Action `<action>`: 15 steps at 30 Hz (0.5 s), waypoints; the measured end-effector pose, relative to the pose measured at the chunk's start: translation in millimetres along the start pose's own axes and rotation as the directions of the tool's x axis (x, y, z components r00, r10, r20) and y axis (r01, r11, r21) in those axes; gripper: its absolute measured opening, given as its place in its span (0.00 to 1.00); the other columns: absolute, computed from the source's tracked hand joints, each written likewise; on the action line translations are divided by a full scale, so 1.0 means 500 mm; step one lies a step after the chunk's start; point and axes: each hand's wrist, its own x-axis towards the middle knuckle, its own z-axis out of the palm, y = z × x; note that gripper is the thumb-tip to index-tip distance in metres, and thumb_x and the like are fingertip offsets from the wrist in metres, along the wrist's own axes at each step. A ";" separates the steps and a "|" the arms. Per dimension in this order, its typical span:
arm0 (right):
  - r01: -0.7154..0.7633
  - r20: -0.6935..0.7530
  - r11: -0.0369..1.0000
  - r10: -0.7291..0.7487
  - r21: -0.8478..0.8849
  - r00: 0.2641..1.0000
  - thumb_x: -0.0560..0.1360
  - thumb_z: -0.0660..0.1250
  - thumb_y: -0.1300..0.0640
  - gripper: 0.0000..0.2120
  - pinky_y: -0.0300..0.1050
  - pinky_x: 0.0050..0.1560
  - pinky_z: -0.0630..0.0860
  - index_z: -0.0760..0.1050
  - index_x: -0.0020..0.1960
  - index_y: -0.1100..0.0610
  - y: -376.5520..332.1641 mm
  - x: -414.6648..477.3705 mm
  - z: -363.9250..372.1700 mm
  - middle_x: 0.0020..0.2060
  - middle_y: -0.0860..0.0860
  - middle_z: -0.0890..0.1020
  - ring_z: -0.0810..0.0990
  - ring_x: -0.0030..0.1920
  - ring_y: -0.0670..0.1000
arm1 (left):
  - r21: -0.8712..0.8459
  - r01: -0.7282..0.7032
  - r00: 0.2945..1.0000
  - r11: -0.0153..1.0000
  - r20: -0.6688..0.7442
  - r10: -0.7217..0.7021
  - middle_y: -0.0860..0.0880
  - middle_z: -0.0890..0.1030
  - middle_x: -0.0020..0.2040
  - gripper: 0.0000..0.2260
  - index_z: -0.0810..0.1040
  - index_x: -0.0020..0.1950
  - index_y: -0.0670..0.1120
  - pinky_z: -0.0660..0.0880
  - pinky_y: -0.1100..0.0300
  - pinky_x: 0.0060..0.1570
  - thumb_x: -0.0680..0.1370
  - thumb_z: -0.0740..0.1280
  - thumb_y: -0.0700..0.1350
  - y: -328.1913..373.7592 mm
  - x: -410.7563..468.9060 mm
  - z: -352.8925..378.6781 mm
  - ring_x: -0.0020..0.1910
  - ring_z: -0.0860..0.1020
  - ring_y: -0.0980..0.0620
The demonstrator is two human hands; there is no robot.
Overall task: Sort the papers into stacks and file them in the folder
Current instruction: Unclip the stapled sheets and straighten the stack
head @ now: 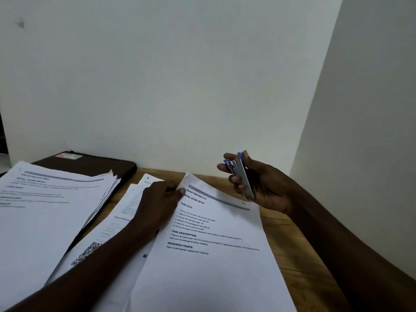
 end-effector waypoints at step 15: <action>0.167 0.029 0.190 -0.570 -0.967 0.821 0.68 0.78 0.52 0.19 0.28 0.44 0.71 0.82 0.58 0.53 0.077 0.025 0.015 0.51 0.45 0.84 0.79 0.43 0.38 | 0.164 -0.179 0.978 0.970 -0.081 0.194 0.53 0.81 0.48 0.10 0.84 0.57 0.44 0.64 0.74 0.39 0.80 0.68 0.45 0.006 -0.007 -0.001 0.48 0.77 0.57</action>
